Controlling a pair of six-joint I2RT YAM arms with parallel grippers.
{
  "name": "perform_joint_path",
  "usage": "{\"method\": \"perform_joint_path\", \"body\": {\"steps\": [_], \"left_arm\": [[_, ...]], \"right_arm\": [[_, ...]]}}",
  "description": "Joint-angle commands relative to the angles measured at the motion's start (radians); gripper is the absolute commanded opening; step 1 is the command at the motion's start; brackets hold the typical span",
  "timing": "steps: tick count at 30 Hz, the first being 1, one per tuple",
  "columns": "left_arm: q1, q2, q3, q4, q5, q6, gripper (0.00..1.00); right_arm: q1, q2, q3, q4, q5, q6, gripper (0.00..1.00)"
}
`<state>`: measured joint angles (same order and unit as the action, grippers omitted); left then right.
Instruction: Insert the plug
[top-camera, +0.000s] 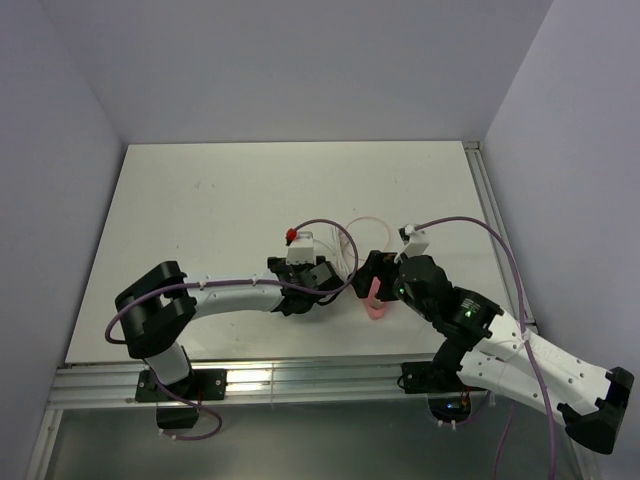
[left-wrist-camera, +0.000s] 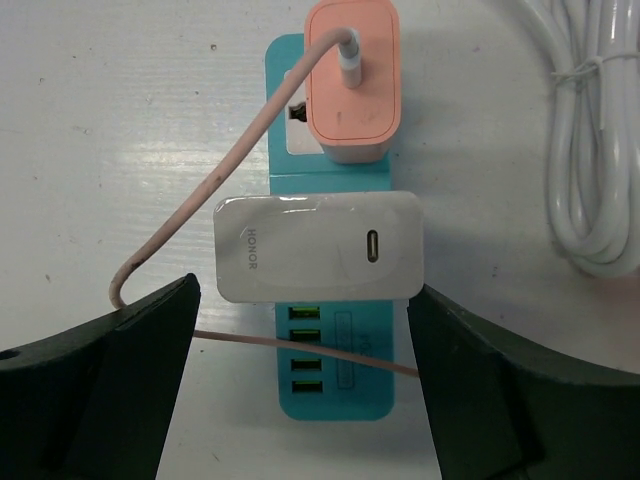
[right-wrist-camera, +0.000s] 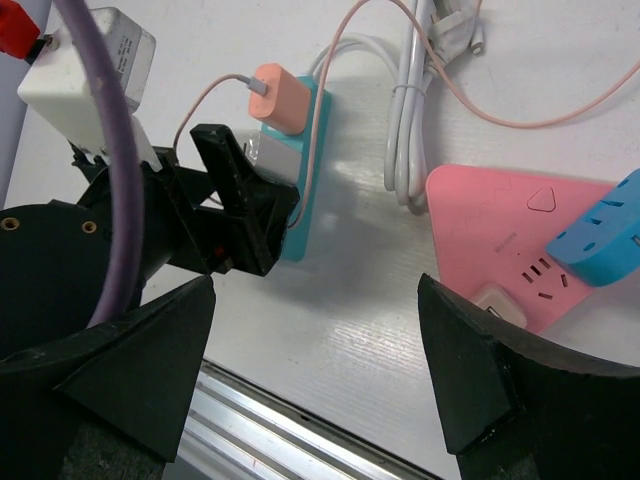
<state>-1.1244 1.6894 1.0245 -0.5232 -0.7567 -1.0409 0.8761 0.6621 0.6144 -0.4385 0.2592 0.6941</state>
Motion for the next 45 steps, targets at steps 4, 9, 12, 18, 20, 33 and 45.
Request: {"method": "perform_joint_path", "body": {"steps": [4,9,12,18,20,33,45], "left_arm": [[-0.025,-0.079,0.011,-0.020,0.020,0.015,0.88],[-0.035,-0.122,0.034,-0.017,0.060,0.038,0.87],[-0.038,-0.157,0.032,-0.009,0.095,0.044,0.87],[-0.038,-0.218,0.039,-0.009,0.181,0.047,0.89],[-0.038,-0.256,0.025,0.008,0.218,0.054,0.89],[-0.037,-0.597,-0.210,0.356,0.395,0.160,0.95],[-0.034,-1.074,-0.624,0.842,0.442,0.210,0.99]], "right_arm": [[-0.009,0.016,0.001,0.047,-0.003,0.001,0.89],[-0.009,0.014,0.005,0.041,0.002,0.001,0.89],[-0.011,0.008,0.007,0.035,0.006,0.001,0.89],[-0.009,0.007,0.007,0.029,0.012,0.001,0.89],[-0.012,0.007,0.005,0.026,0.012,0.001,0.89],[-0.011,-0.045,-0.094,0.083,0.123,0.010,1.00],[-0.011,-0.088,-0.143,0.115,0.019,0.008,1.00]]}}
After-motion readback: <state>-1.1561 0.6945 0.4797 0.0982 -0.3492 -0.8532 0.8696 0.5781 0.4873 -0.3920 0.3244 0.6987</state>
